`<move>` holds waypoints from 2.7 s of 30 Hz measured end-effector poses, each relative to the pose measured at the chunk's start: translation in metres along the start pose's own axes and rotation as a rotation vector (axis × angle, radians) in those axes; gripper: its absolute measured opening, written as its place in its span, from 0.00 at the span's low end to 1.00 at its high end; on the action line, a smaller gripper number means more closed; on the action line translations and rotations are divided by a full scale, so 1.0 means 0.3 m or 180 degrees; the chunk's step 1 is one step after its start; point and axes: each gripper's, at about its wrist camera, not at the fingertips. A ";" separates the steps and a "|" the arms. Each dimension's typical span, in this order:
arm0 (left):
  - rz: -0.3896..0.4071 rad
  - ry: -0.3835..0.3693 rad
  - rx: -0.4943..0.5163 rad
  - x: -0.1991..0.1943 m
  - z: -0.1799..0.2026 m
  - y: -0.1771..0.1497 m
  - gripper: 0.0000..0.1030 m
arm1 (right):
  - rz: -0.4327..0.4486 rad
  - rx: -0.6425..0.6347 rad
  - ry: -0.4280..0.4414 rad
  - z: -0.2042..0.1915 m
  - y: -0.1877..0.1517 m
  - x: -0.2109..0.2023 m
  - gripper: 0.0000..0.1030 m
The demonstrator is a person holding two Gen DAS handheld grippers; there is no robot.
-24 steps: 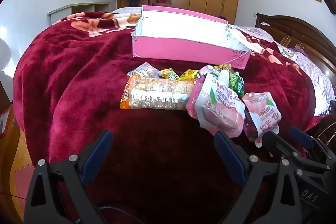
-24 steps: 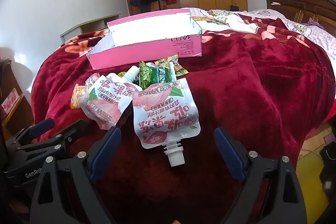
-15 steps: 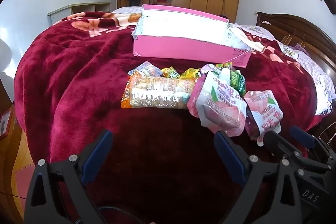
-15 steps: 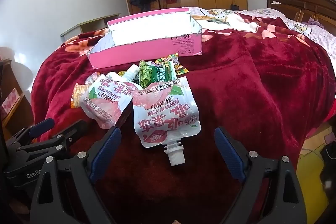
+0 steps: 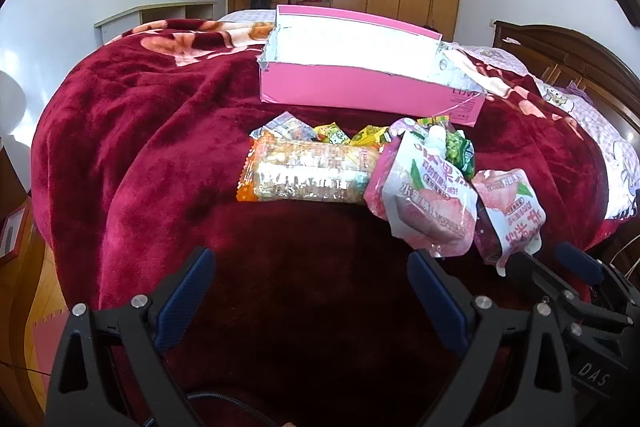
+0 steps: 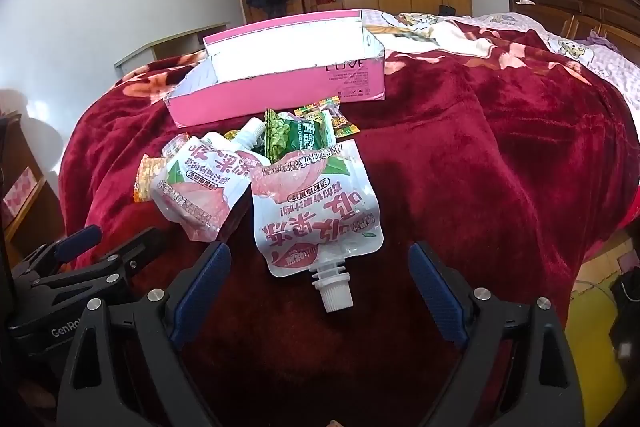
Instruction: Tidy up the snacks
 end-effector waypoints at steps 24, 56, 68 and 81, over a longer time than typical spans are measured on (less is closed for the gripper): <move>-0.0012 0.0005 0.0017 -0.003 0.010 -0.005 0.96 | -0.0026 0.0006 0.0000 0.000 -0.007 0.004 0.90; 0.0010 0.0000 0.0027 -0.009 0.013 -0.005 0.96 | -0.0041 0.0002 -0.0002 0.000 -0.006 0.004 0.90; 0.0002 0.0008 0.0015 -0.006 0.012 -0.007 0.96 | -0.0049 0.0004 -0.0002 0.000 -0.007 0.005 0.90; 0.0144 0.0036 0.0005 -0.028 -0.059 0.018 0.96 | -0.0097 0.0033 0.0023 0.006 -0.019 0.020 0.90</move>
Point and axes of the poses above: each gripper's, at about its wrist camera, not at the fingertips, and x roughly the way its jaws point, z to its right, y to its top, and after that the axes turned 12 degrees about -y, right-handed
